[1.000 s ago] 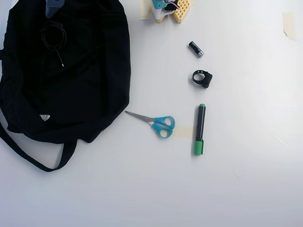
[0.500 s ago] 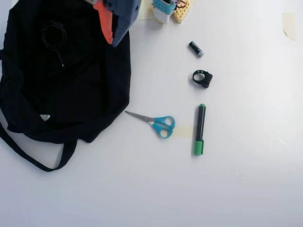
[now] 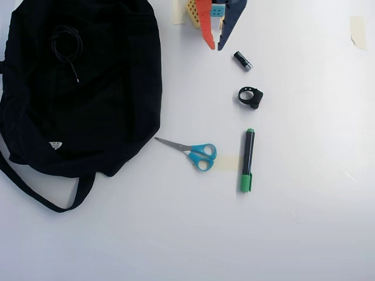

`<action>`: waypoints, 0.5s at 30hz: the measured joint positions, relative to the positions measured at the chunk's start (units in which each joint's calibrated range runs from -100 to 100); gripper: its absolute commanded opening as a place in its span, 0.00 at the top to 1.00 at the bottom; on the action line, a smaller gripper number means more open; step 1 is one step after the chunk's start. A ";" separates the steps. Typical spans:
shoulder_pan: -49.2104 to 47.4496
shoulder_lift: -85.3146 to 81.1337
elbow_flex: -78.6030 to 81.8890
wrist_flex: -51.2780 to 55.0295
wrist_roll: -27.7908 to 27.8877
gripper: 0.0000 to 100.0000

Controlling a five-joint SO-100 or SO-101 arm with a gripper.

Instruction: Put the cable into the black bag

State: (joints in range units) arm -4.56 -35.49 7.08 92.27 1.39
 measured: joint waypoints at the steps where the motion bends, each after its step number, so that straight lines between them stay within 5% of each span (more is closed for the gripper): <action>1: -0.07 -2.49 2.75 -1.46 0.20 0.98; 9: -2.13 -24.41 35.22 -18.89 -0.05 0.98; 15: -2.28 -36.20 55.03 -22.07 -0.05 0.98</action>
State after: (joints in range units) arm -6.83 -71.69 62.11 70.20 1.34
